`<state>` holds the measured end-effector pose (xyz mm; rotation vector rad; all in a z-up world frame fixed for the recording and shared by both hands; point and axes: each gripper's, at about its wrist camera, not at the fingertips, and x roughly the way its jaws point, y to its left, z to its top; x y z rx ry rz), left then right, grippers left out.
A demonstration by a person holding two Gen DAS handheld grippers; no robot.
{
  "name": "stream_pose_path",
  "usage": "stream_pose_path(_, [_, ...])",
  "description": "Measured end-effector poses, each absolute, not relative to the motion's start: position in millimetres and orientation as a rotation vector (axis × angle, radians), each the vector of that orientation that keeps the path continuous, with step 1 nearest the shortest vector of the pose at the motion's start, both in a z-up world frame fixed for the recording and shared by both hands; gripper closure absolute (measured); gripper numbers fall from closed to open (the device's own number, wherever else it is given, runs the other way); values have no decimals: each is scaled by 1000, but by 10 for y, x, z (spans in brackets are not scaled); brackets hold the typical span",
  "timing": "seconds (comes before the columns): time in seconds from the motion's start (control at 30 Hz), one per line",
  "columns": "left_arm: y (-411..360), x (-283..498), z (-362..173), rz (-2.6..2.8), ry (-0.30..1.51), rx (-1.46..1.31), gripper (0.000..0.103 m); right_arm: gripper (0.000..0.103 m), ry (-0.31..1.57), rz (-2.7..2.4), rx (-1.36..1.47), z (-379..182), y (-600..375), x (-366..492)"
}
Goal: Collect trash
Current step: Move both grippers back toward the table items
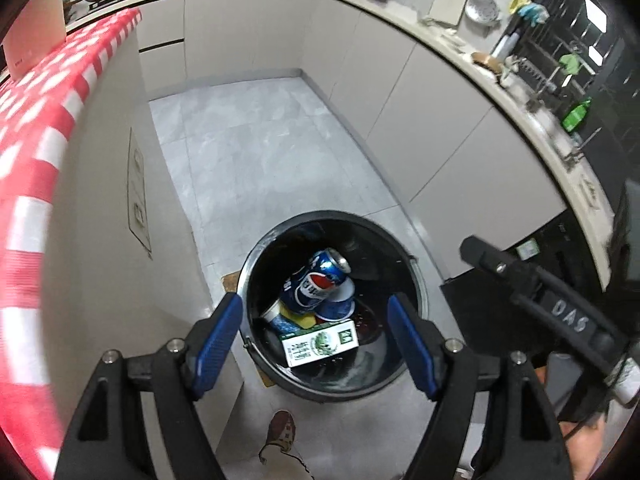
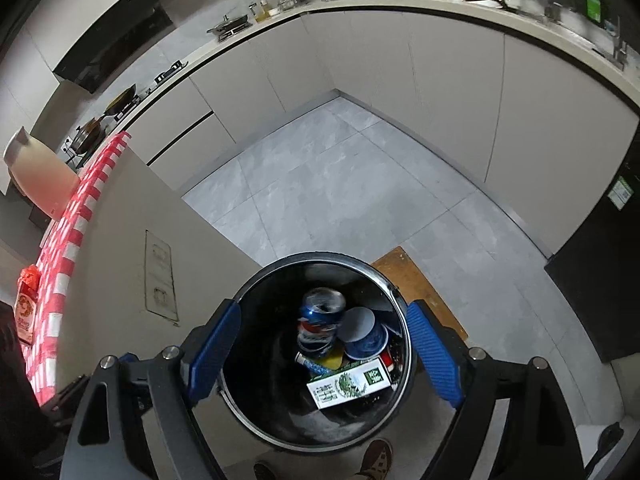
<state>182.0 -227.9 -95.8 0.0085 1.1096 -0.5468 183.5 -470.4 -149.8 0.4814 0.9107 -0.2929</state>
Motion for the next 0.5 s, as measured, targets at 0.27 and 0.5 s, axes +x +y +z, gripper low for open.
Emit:
stream_pose_path(0.27, [-1926, 1824, -442, -626, 1042, -34, 26, 16, 860, -309, 455, -983, -4266, 1551])
stream_pose_path(0.5, [-1374, 1849, -150, -596, 980, -44, 26, 16, 815, -273, 436, -661, -3728, 1493])
